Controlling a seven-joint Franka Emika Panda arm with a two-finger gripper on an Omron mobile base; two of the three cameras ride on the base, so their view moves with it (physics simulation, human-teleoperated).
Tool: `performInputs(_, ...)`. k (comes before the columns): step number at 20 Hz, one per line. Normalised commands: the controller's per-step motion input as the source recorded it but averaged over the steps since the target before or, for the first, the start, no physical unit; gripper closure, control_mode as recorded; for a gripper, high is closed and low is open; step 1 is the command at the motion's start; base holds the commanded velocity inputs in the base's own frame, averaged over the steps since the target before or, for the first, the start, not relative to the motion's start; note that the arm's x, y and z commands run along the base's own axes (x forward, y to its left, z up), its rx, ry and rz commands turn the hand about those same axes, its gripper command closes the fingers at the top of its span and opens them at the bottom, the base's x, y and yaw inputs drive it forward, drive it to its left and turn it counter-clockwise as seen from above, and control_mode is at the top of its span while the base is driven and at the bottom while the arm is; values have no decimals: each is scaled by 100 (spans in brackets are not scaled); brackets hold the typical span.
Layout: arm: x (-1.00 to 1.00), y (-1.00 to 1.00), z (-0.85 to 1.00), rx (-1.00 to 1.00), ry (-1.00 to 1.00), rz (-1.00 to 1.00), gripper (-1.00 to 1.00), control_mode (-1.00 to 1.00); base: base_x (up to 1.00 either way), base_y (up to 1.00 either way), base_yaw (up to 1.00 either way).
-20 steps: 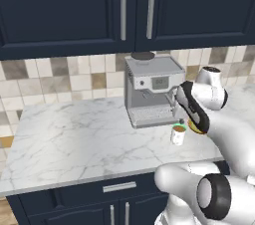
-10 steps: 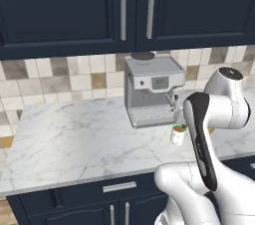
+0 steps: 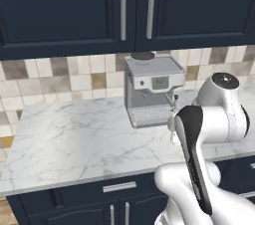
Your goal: Take a sugar cube from the saucer and place it inside the coffee. Then, grab milk from the fridge and place it next to the coffee on the counter to sweeten the coffee.
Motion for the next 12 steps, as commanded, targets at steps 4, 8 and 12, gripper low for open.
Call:
performInputs(4, -19, 2, -3, 0, 0, -2, -100, 100, -18, 0, -10)
performInputs(8, 0, 0, 0, 0, 0, 0, -100, 100, -79, 3, -69)
performInputs(12, 0, 0, 0, 0, 0, 0, -100, 100, -54, 1, -87)
